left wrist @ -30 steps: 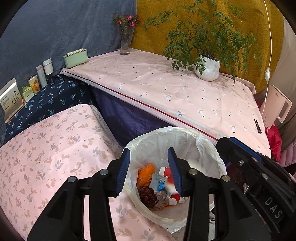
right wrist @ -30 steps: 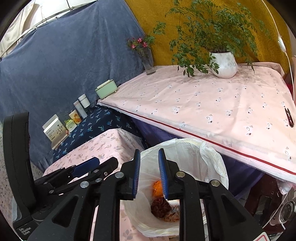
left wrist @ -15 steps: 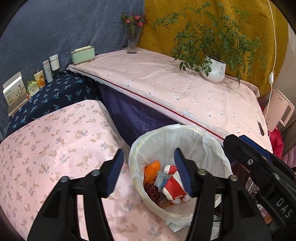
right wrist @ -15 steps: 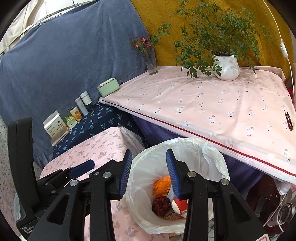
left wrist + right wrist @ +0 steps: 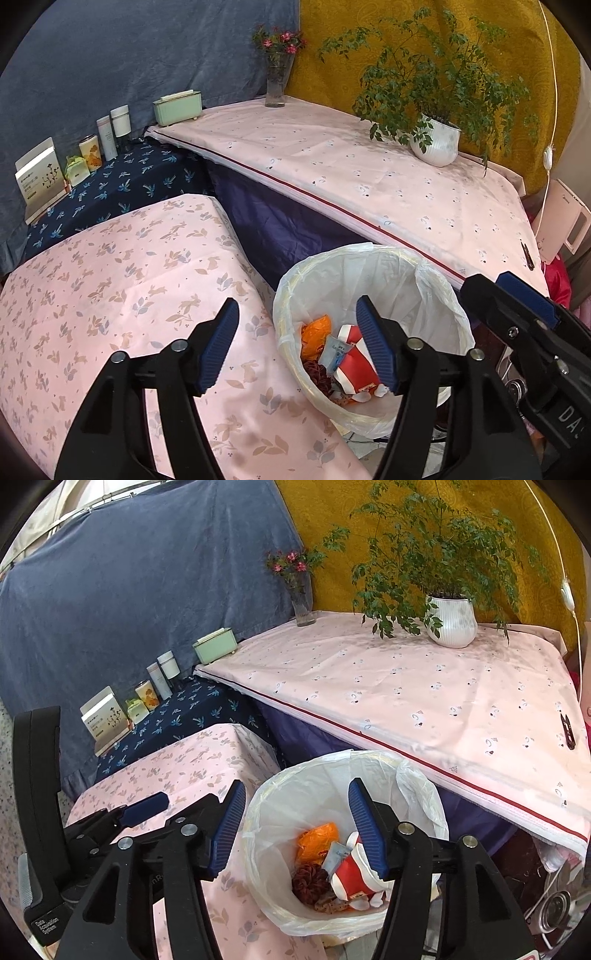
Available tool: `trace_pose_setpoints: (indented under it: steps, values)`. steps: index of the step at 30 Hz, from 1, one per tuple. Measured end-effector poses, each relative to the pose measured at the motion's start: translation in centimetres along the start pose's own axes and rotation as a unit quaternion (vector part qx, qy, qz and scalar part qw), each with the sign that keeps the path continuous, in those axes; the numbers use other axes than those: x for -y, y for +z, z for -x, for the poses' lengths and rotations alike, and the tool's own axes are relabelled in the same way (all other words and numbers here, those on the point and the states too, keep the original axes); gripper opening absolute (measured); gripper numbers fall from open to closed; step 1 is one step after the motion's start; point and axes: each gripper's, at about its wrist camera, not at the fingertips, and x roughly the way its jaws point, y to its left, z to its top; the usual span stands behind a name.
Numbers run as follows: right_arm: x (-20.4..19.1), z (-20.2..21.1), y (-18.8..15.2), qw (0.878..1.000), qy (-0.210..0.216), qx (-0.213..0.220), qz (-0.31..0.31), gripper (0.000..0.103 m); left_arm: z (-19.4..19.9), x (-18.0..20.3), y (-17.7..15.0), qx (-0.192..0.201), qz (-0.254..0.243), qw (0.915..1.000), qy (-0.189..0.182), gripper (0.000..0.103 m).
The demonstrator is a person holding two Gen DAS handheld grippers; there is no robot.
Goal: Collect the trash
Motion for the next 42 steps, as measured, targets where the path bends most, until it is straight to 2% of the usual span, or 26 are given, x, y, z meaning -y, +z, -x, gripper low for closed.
trace_pose_setpoints:
  steps: [3,8,10,17,19,30,31,32,42]
  values:
    - [0.1,0.2,-0.3,1.000,0.000,-0.003,-0.001,0.062,0.3,-0.3,-0.3,0.003,0.002,1.0000,0.006,0.070]
    - [0.0,0.5,-0.8,1.000,-0.005,-0.006,0.007,0.067,0.6,-0.8,-1.0,0.006,0.001,0.9998,0.017,0.071]
    - [-0.2,0.7,-1.0,1.000,-0.012,-0.005,0.014,0.071,0.8,-1.0,-1.2,0.007,0.003,0.9997,0.021,0.078]
    - [-0.7,1.1,-1.8,0.999,-0.032,-0.012,0.040,0.073,1.3,-1.4,-2.1,0.011,0.005,0.9992,0.037,0.085]
    - [-0.7,1.2,-2.1,0.998,-0.035,-0.013,0.042,0.081,1.5,-1.5,-2.3,0.015,0.003,0.9990,0.043,0.090]
    - [-0.4,1.4,-4.3,0.997,-0.054,-0.027,0.045,0.085,1.8,-2.0,-4.9,0.004,0.003,0.9979,0.065,0.092]
    - [-0.3,1.4,-4.6,0.997,-0.056,-0.029,0.047,0.087,1.8,-2.0,-5.1,0.003,0.002,0.9976,0.069,0.092]
    - [-0.3,1.3,-4.8,0.997,-0.056,-0.032,0.049,0.096,1.8,-2.0,-5.4,0.001,-0.001,0.9972,0.074,0.092]
    - [0.3,1.0,-6.8,0.994,-0.079,-0.044,0.063,0.096,1.7,-2.8,-7.7,-0.019,0.023,0.9954,0.091,0.093]
